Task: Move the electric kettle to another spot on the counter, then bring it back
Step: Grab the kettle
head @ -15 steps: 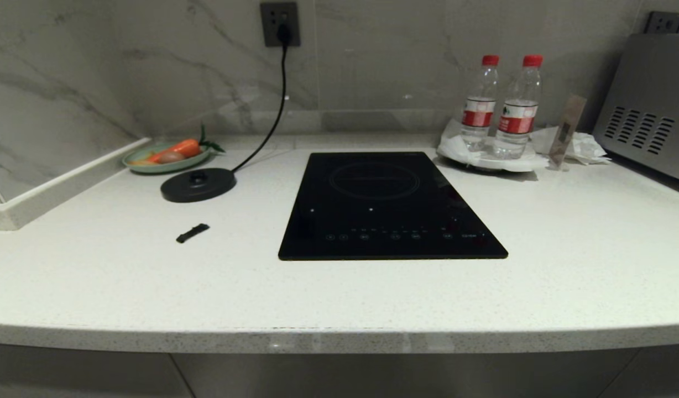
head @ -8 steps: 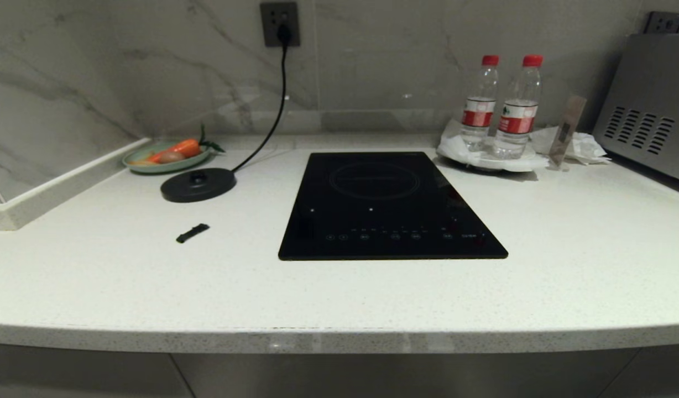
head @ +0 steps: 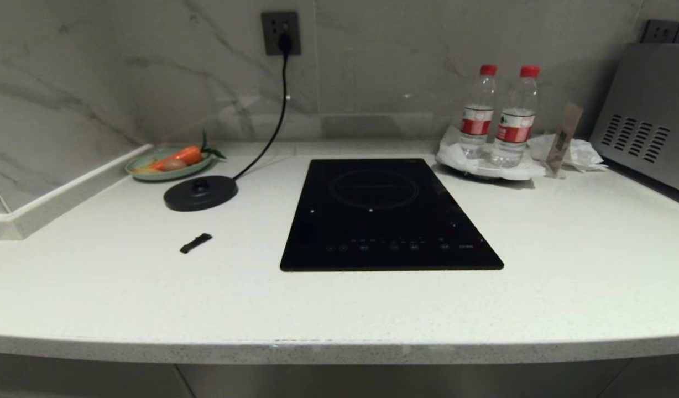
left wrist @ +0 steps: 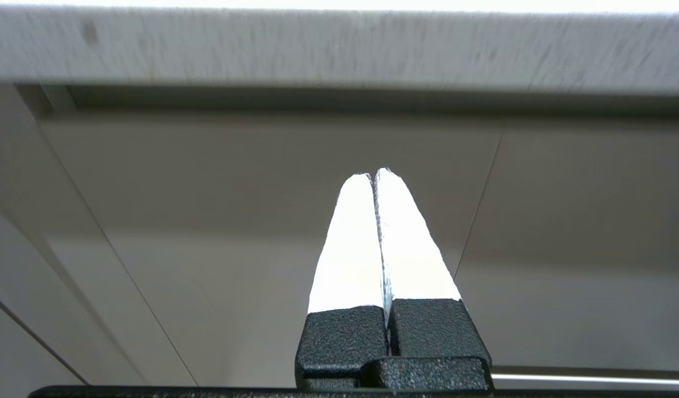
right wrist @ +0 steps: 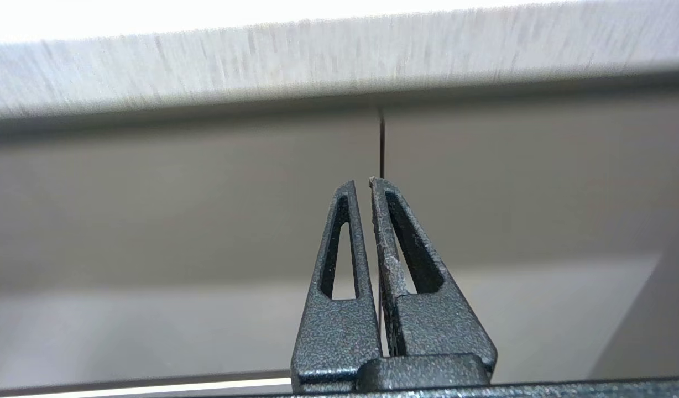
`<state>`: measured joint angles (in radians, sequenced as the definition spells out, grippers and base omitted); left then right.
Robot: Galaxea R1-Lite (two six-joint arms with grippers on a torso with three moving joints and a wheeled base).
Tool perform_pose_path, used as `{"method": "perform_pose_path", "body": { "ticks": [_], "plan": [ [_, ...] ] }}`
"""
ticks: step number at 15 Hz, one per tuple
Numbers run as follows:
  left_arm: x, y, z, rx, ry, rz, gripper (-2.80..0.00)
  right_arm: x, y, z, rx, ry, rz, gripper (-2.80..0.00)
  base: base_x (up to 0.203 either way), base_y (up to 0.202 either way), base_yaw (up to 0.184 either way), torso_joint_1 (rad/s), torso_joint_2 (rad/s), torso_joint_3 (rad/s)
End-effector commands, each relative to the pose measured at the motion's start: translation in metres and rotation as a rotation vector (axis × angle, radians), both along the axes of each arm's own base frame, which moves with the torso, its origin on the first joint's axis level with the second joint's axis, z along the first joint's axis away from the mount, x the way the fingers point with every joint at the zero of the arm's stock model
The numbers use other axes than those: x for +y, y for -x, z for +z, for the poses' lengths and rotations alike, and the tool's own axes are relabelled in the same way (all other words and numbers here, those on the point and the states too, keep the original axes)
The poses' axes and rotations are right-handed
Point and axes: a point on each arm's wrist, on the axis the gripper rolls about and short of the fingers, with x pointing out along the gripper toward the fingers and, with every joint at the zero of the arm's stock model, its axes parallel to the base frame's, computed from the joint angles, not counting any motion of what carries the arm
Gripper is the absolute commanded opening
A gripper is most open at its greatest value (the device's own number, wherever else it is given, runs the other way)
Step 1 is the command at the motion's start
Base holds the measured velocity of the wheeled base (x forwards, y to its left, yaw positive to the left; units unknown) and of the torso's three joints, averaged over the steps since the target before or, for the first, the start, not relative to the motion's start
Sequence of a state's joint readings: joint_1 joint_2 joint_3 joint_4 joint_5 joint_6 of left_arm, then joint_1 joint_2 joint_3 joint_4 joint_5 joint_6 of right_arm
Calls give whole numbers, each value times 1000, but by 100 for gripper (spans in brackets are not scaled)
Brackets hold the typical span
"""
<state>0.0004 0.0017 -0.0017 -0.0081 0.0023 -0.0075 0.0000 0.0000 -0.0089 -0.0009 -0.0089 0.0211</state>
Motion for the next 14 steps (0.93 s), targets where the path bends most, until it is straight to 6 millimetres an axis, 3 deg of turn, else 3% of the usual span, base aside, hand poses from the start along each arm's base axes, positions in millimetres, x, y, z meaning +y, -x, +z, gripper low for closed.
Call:
{"method": "perform_pose_path", "body": {
  "ticks": [1, 14],
  "plan": [
    [0, 0, 0, -1, 0, 0, -280, 0, 0, 0, 1, 0, 0, -280, 0, 0, 0, 36, -395, -360],
    [0, 0, 0, -1, 0, 2, -280, 0, 0, 0, 1, 0, 0, -280, 0, 0, 0, 117, -495, -384]
  ]
}}
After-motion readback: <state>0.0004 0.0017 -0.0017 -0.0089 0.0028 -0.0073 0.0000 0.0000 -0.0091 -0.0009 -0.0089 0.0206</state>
